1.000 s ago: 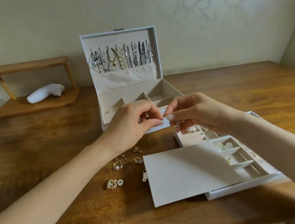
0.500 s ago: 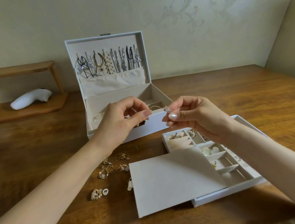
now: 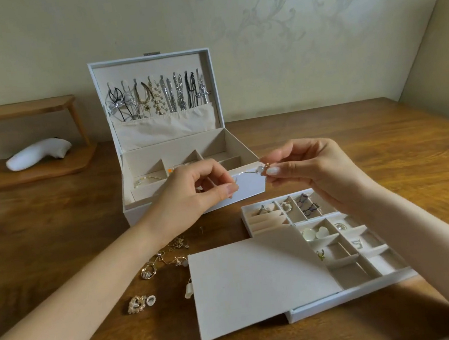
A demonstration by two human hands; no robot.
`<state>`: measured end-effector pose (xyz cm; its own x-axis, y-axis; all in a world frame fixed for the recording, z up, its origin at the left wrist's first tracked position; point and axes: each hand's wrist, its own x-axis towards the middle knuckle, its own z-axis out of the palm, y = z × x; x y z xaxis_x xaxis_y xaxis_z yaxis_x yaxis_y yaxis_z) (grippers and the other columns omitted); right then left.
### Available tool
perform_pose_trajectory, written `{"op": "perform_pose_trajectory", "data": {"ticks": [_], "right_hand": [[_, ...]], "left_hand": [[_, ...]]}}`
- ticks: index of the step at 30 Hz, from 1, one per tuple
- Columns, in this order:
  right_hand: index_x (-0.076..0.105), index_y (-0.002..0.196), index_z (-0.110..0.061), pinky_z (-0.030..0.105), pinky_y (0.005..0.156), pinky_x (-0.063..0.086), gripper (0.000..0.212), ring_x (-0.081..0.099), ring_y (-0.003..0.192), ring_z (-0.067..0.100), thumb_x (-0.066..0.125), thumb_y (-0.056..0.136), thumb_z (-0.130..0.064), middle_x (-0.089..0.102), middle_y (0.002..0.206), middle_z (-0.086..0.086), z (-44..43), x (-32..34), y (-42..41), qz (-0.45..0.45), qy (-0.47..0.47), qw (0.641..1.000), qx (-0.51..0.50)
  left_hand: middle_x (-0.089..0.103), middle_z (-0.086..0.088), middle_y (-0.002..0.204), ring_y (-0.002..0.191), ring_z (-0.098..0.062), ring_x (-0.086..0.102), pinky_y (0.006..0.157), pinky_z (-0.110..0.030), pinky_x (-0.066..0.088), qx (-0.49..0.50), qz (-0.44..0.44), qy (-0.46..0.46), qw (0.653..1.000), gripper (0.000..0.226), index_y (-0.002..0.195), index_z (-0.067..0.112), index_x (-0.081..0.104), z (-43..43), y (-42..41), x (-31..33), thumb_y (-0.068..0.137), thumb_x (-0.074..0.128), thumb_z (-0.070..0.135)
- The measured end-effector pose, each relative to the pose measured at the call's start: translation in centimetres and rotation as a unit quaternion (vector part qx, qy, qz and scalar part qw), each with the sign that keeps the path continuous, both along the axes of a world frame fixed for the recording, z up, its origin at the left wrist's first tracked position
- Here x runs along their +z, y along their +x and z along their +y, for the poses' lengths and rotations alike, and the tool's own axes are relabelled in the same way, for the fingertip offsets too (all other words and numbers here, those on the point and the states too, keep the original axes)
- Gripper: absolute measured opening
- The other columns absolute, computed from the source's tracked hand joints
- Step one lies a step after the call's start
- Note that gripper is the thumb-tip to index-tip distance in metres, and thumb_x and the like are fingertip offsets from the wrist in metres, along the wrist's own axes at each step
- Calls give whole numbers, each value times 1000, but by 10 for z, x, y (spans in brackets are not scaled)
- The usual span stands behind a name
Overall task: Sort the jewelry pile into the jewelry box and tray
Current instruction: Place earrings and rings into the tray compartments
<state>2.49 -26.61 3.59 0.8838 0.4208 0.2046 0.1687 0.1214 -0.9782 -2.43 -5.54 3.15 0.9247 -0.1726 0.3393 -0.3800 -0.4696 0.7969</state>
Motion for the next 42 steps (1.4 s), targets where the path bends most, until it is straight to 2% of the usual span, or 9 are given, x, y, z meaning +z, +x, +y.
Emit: {"op": "perform_pose_trajectory", "data": {"ticks": [3,6,10,13,17,20,25,33,42], "right_hand": [[72,72,-8,19,61,54,11,65,59,11,71,61,-5,72,70,3,-18,9,3,-57,-56,996,-39],[74,79,-9,16,63,51,18,61,58,12,76,61,-11,72,70,9,-49,17,10,-112,-167,976,-85],[76,77,-20,10,59,48,19,61,54,5,78,71,-1,72,67,2,-95,13,26,-153,-324,919,-161],[75,75,-24,13,59,51,23,64,56,5,77,74,-2,72,66,-3,-115,3,33,-145,-384,895,-173],[76,78,-14,12,52,47,16,62,52,0,75,74,2,71,63,2,-121,-9,39,-125,-383,897,-181],[75,75,-18,14,51,46,21,62,54,2,76,74,2,72,64,3,-123,-16,43,-119,-390,895,-179],[75,77,-15,12,49,43,16,59,52,2,75,75,1,69,60,-3,-133,-13,46,-116,-405,891,-168],[70,85,-4,19,56,53,8,66,64,14,72,77,-3,73,76,8,-140,-5,37,-87,-267,941,-188],[70,89,-3,23,61,54,10,69,71,22,71,79,-2,74,81,10,-139,-1,31,-74,-318,939,-109]], "left_hand": [[64,11,80,73,-6,55,65,-14,43,-32,8,69,997,4,86,21,67,-14,1,-1,83,69,20],[60,11,80,73,1,51,64,-10,41,-40,-7,92,995,9,92,24,66,-23,2,-4,84,68,21],[62,18,85,81,-4,55,67,-11,45,-18,-11,90,996,8,89,32,64,-21,3,-15,86,65,24],[63,16,84,81,-7,56,68,-17,48,4,-9,78,997,9,88,31,65,-20,6,-23,86,65,23],[65,12,85,83,-8,58,71,-19,50,15,-8,56,998,11,90,28,65,-16,8,-28,86,63,18],[66,15,86,83,-8,59,70,-19,49,18,-10,42,999,13,89,29,65,-11,7,-30,87,63,16],[67,14,88,83,-11,60,76,-33,52,25,-13,36,999,12,88,29,66,-5,8,-31,86,63,18],[66,16,89,86,-8,60,76,-27,52,22,-8,44,999,14,89,30,65,-7,8,-33,87,62,16],[67,13,87,82,-9,60,76,-35,53,23,-5,39,999,13,88,29,66,-7,7,-31,86,62,17]]}}
